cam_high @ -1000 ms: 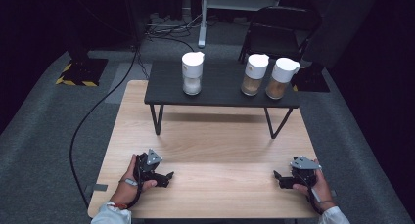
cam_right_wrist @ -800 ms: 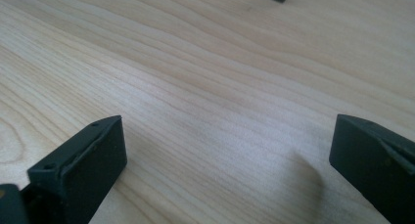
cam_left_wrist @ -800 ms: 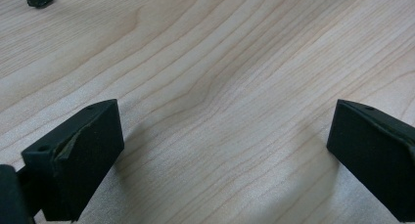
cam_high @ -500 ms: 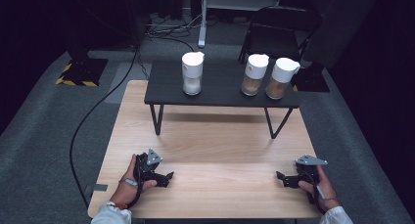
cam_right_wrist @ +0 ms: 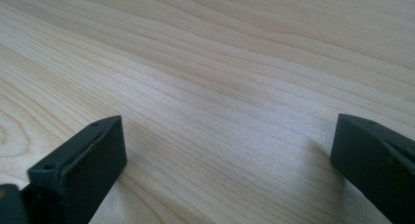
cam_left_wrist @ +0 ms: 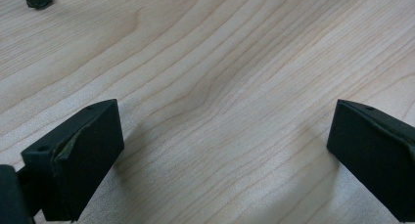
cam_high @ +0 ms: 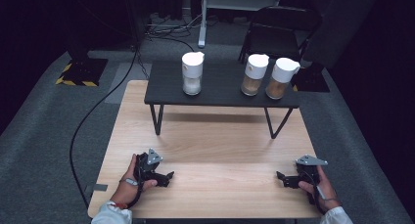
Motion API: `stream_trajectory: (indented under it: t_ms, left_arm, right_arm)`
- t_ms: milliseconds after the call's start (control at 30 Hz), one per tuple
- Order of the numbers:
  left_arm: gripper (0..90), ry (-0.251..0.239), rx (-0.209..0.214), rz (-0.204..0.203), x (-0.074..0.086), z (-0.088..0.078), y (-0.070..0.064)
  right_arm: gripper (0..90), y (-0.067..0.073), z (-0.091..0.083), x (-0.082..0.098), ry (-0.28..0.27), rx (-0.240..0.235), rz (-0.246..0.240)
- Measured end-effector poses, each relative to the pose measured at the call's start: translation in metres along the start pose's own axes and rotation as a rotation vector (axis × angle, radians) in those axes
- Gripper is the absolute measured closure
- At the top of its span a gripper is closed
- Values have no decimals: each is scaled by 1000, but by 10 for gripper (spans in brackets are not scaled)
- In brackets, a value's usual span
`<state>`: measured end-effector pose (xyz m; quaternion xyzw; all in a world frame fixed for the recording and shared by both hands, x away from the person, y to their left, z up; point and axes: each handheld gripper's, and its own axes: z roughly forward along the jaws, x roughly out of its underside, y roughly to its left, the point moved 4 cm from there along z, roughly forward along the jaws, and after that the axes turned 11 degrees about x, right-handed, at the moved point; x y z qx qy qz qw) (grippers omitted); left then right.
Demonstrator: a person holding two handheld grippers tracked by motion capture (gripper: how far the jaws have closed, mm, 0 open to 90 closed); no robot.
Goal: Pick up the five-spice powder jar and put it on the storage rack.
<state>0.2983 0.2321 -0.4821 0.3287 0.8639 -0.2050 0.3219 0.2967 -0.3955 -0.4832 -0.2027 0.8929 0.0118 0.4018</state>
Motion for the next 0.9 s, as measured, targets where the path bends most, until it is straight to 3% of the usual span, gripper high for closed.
stream_trajectory:
  t_ms: [900]
  left_arm:
    - [0, 3, 0, 3, 0, 0, 0]
  right_arm:
    - [0, 2, 0, 0, 2, 8, 9]
